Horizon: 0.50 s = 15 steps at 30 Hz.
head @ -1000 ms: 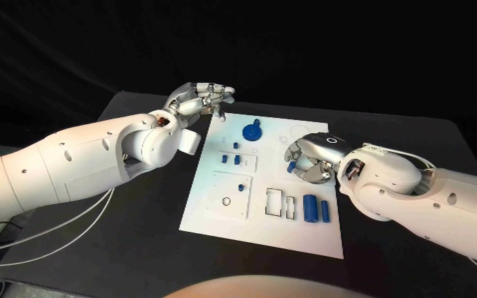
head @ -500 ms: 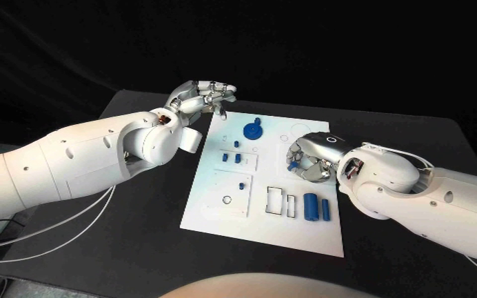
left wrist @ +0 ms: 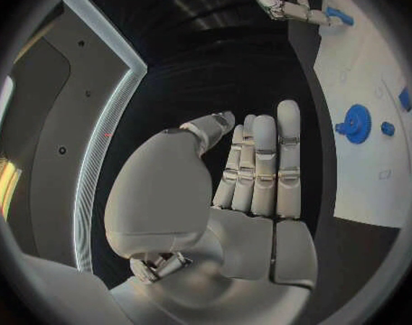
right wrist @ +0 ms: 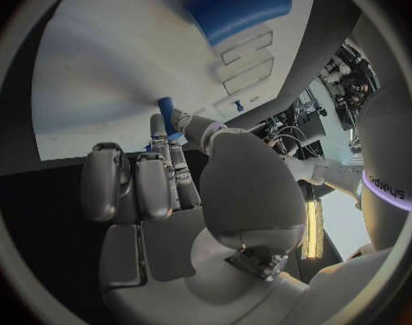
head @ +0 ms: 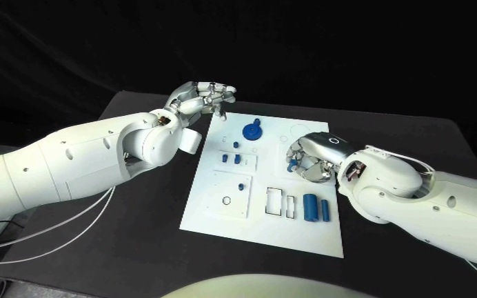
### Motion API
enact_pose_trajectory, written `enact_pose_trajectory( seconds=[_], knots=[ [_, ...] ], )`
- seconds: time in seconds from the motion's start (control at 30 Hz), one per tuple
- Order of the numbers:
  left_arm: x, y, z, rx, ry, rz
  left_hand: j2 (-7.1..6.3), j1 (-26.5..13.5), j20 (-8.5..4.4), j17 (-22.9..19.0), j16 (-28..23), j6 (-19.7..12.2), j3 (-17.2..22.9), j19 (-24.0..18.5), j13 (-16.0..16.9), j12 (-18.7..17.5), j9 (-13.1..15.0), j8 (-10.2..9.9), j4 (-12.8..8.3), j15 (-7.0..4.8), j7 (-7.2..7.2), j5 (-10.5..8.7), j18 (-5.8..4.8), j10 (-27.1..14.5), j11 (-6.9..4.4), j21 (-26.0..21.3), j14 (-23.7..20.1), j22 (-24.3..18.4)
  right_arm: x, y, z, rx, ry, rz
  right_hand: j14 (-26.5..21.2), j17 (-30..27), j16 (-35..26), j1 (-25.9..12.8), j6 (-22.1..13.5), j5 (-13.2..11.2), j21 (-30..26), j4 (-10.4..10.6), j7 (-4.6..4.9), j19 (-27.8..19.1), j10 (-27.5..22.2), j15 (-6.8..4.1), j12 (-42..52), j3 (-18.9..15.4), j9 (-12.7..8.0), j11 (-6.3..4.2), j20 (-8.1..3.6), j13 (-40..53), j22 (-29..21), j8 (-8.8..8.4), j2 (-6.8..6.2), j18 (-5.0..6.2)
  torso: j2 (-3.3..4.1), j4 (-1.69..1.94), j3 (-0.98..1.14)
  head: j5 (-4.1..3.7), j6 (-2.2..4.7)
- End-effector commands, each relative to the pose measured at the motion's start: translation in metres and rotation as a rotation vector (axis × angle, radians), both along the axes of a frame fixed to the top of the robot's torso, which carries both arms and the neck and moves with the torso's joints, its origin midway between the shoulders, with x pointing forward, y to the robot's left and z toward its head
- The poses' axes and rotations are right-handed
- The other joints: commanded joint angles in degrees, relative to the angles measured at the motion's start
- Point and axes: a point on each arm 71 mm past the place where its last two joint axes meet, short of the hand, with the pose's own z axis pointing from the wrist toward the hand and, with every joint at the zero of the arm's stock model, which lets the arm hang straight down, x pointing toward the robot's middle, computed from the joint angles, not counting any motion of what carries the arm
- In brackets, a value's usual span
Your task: Assemble the parts on the task board
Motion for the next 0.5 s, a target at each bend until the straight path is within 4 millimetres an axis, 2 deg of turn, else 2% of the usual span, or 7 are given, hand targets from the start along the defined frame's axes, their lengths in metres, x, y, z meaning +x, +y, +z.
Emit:
enact_pose_trajectory(
  seconds=[0.03,0.3,0.5],
  knots=[
    [0.0,-0.002,0.001,-0.007,-0.006,-0.019,0.07,0.44,0.32,0.05,0.35,-0.07,-0.02,0.07,0.06,-0.19,0.09,-0.17,-0.23,0.28,0.29,0.03,0.79,-0.07,-0.01,-0.24,-0.25,-0.08,-0.004,0.002,0.009,0.054,-0.049,0.0,1.11,0.08,0.21,0.14,0.53,0.39,0.43,-0.13,0.03,0.46,1.21,-0.44,0.39,0.28,1.31,-1.01,-0.13,0.09,2.75,0.97,0.49,-0.69,-0.06,-0.01,-0.06,0.0,0.12],
    [0.0,-0.003,0.001,-0.007,-0.006,-0.018,0.07,0.44,0.32,0.05,0.35,-0.07,-0.02,0.07,0.06,-0.19,0.09,-0.17,-0.23,0.28,0.29,0.03,0.79,-0.07,-0.01,-0.24,-0.25,-0.08,-0.019,0.011,0.03,0.129,-0.071,0.04,1.13,0.16,0.26,0.03,0.6,0.38,0.69,-0.18,-0.02,0.63,1.25,-0.49,0.44,0.23,1.49,-1.05,-0.18,0.18,2.99,1.18,0.27,-0.76,-0.03,0.02,-0.08,0.0,0.15],
    [0.001,-0.004,0.001,-0.009,-0.006,-0.021,0.07,0.44,0.32,0.05,0.35,-0.07,-0.02,0.07,0.06,-0.19,0.09,-0.17,-0.23,0.28,0.29,0.03,0.79,-0.07,-0.01,-0.24,-0.25,-0.08,-0.033,0.039,0.034,0.194,-0.055,0.117,1.12,0.07,0.23,-0.07,0.61,0.37,0.64,-0.16,-0.01,0.6,1.25,-0.49,0.44,0.18,1.55,-1.05,-0.19,0.21,2.96,1.26,0.16,-0.74,-0.03,-0.03,-0.02,0.11,0.1]
  ],
)
